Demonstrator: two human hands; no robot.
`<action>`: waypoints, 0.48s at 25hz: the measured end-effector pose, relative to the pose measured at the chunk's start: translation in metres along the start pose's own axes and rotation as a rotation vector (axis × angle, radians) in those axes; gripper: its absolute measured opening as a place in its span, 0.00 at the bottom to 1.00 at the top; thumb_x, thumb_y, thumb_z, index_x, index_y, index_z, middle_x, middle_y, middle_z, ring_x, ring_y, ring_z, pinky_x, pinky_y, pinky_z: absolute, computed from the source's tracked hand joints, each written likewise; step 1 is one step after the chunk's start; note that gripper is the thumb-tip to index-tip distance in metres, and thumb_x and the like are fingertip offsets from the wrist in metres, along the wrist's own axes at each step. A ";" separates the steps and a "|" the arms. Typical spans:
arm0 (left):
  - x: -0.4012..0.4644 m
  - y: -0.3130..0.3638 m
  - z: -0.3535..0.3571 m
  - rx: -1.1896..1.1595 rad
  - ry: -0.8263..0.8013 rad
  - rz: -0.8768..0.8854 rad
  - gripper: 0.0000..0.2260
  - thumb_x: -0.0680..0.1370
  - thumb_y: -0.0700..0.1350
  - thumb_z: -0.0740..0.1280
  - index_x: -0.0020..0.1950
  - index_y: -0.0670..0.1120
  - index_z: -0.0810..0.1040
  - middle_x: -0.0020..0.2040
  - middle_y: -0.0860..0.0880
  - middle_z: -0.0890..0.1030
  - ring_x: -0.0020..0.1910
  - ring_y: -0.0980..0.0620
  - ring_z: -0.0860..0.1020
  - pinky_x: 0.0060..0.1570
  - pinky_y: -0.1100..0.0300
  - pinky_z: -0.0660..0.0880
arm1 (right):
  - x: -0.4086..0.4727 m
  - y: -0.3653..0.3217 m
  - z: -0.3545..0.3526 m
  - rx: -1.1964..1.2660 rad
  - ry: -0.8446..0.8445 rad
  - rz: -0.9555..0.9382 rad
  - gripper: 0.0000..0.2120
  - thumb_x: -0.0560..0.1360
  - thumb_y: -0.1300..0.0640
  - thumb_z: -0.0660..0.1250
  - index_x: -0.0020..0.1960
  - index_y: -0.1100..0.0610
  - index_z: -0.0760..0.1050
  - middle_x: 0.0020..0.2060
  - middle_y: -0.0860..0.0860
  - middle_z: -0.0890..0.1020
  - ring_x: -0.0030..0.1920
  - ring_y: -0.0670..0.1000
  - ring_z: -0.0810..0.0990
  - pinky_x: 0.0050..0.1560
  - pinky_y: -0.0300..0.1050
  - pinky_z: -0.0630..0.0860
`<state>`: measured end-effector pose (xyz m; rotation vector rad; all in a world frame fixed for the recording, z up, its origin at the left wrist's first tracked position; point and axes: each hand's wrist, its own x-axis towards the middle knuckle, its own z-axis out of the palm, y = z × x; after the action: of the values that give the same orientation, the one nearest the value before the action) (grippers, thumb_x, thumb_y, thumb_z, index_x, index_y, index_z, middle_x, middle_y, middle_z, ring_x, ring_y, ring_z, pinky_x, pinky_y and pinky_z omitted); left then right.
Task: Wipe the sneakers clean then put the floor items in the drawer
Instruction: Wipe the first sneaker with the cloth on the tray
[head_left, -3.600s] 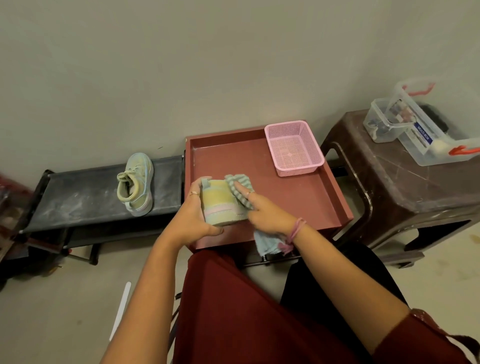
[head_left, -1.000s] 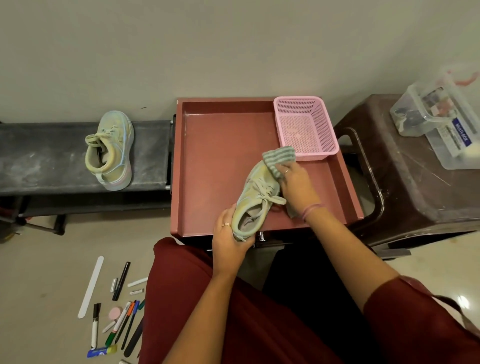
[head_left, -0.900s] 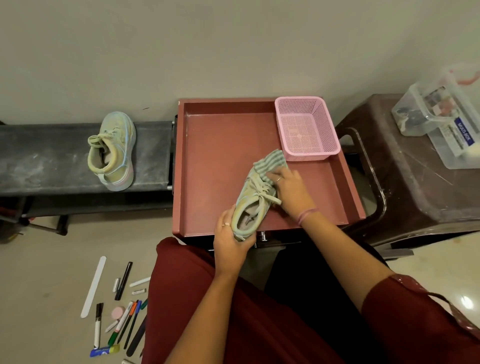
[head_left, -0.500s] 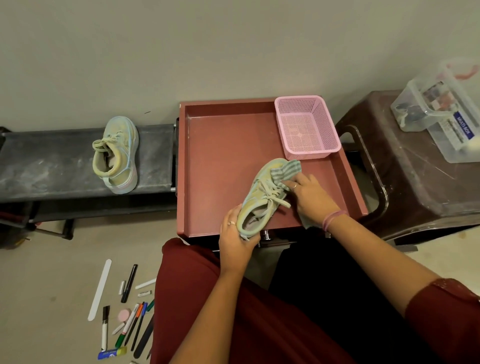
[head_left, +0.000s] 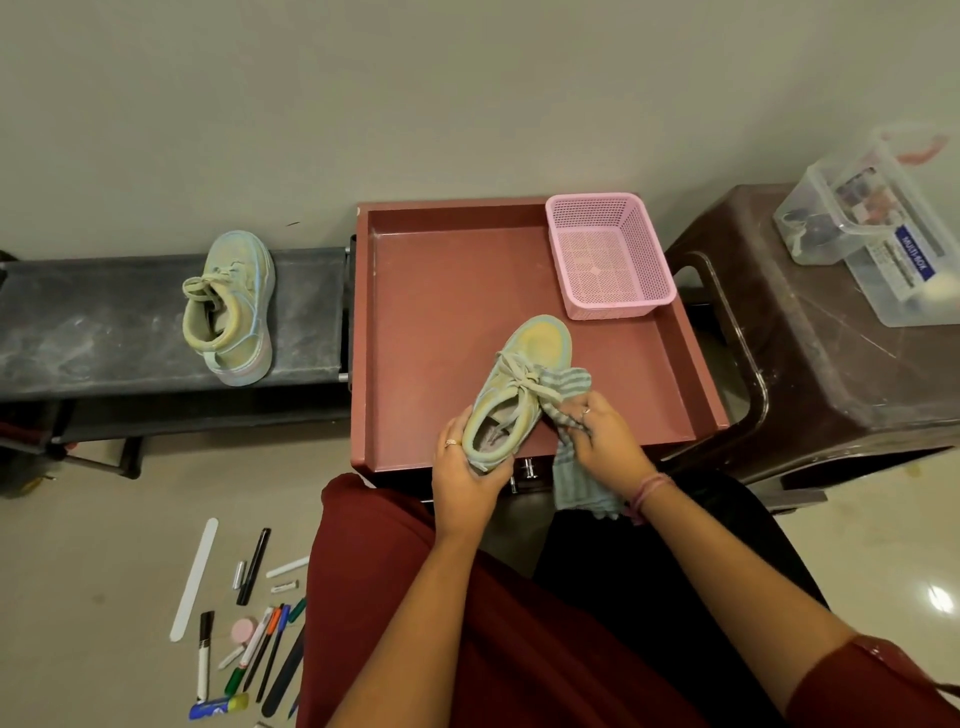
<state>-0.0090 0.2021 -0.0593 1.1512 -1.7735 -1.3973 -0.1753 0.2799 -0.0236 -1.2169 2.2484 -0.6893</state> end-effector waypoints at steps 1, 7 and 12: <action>-0.001 -0.001 0.001 0.001 0.005 0.007 0.30 0.67 0.38 0.77 0.67 0.46 0.73 0.60 0.54 0.75 0.60 0.57 0.75 0.59 0.65 0.73 | 0.003 0.006 -0.008 -0.071 -0.068 -0.009 0.12 0.75 0.70 0.59 0.54 0.68 0.79 0.50 0.56 0.75 0.51 0.51 0.73 0.56 0.32 0.67; -0.005 -0.008 0.010 0.108 0.028 0.088 0.32 0.66 0.36 0.76 0.68 0.47 0.72 0.64 0.52 0.73 0.63 0.50 0.72 0.62 0.65 0.71 | 0.035 0.001 -0.077 -0.068 0.163 0.056 0.08 0.74 0.68 0.58 0.38 0.66 0.72 0.37 0.61 0.78 0.38 0.56 0.74 0.40 0.43 0.69; -0.007 -0.012 0.014 0.332 0.037 0.268 0.38 0.66 0.28 0.75 0.71 0.49 0.66 0.68 0.55 0.67 0.68 0.49 0.67 0.66 0.42 0.69 | 0.077 -0.044 -0.067 -0.327 0.021 -0.152 0.22 0.77 0.68 0.57 0.69 0.59 0.68 0.69 0.57 0.70 0.69 0.54 0.68 0.69 0.41 0.61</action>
<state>-0.0145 0.2141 -0.0743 1.0436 -2.0976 -0.9452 -0.2276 0.2066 0.0412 -1.5529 2.3683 -0.3976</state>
